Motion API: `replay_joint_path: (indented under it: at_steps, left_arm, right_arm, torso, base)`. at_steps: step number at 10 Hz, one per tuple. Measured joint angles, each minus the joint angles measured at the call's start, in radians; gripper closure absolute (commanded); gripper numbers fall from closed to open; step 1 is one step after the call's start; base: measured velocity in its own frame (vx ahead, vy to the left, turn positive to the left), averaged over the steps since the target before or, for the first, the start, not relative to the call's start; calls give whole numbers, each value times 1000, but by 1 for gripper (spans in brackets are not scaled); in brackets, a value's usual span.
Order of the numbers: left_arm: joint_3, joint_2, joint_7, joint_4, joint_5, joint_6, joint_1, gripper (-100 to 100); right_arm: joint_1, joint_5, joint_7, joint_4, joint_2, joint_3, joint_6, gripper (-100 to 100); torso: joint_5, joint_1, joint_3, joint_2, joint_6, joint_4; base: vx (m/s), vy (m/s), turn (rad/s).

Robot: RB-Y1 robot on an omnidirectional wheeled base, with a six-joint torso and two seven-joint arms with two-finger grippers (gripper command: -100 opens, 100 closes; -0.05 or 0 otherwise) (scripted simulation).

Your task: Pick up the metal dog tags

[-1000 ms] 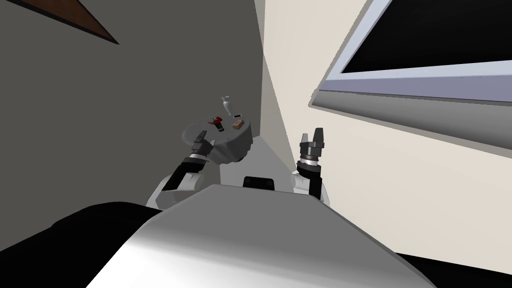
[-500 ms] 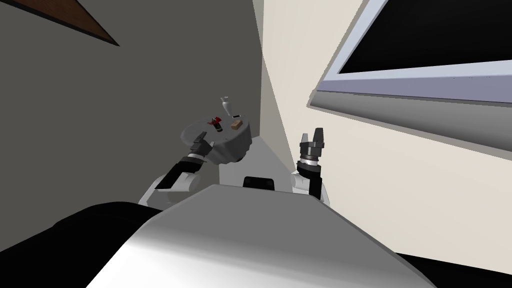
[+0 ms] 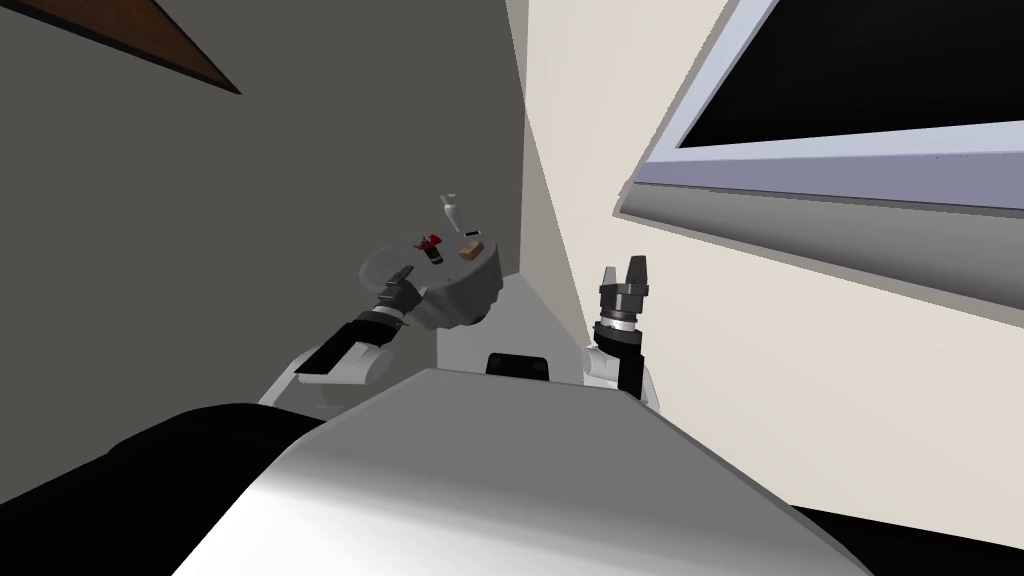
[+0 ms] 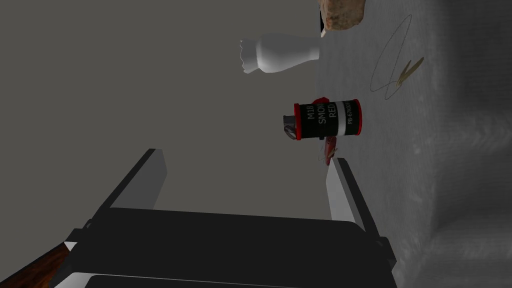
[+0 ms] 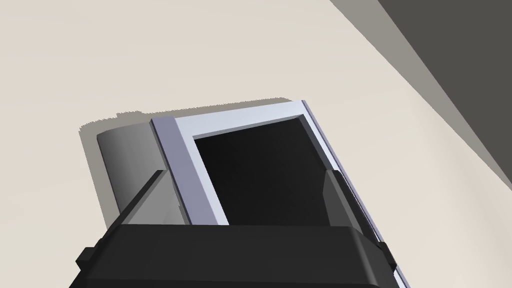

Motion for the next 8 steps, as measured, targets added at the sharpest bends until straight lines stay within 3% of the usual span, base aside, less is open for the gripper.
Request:
replay_joint_path:
  at_steps: [8]
  left_arm:
    - [57,93,51,-11,103,202,3,-100]
  right_arm:
    - [0,0,0,0,0,0,0,0]
  torso:
    - [0,2,-2,-3,0,-1]
  base:
    - [67,-37,53]
